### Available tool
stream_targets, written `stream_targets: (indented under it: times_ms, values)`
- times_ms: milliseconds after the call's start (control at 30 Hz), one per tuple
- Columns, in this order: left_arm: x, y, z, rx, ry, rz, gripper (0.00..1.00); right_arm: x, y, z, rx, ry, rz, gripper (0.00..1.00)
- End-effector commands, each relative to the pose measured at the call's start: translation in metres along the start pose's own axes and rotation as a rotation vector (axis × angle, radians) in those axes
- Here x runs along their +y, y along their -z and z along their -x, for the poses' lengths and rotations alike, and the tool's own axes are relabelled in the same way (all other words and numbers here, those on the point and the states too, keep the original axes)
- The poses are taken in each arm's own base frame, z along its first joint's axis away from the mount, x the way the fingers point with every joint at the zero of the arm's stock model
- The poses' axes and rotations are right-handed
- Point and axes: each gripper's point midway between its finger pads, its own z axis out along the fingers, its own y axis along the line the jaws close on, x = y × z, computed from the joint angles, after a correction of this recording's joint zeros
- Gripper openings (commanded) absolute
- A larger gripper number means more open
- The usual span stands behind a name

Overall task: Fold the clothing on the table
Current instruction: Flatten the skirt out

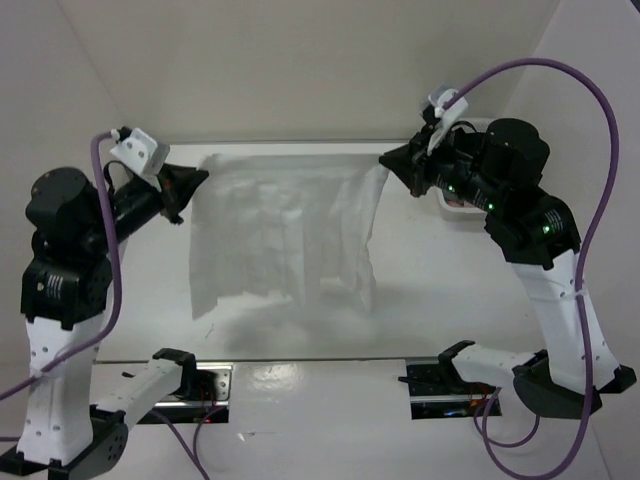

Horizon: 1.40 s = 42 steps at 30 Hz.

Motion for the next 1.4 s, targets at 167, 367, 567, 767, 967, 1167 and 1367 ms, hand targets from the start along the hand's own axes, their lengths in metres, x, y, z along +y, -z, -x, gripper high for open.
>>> stream_targets:
  times_ms: [167, 367, 567, 767, 967, 1167, 1367]
  values:
    - [0.012, 0.012, -0.099, 0.235, 0.018, 0.087, 0.0, 0.001, 0.006, -0.111, 0.296, -0.036, 0.002, 0.0]
    - [0.016, -0.002, -0.178, 0.397, 0.05, 0.079, 0.0, -0.008, -0.024, -0.185, 0.429, -0.035, -0.005, 0.0]
    - [0.034, -0.041, -0.237, 0.498, 0.077, 0.078, 0.0, -0.024, -0.069, -0.243, 0.532, -0.02, -0.01, 0.0]
    - [0.066, -0.096, -0.272, 0.545, 0.1, 0.118, 0.0, -0.063, -0.121, -0.287, 0.605, 0.049, -0.113, 0.0]
    - [0.094, -0.143, -0.282, 0.559, 0.135, 0.144, 0.0, -0.106, -0.164, -0.291, 0.59, 0.056, -0.178, 0.0]
    - [0.115, -0.176, -0.292, 0.562, 0.159, 0.159, 0.0, -0.132, -0.203, -0.289, 0.554, 0.068, -0.219, 0.0]
    - [0.118, -0.189, -0.327, 0.612, 0.188, 0.153, 0.0, -0.147, -0.223, -0.31, 0.584, 0.096, -0.25, 0.0]
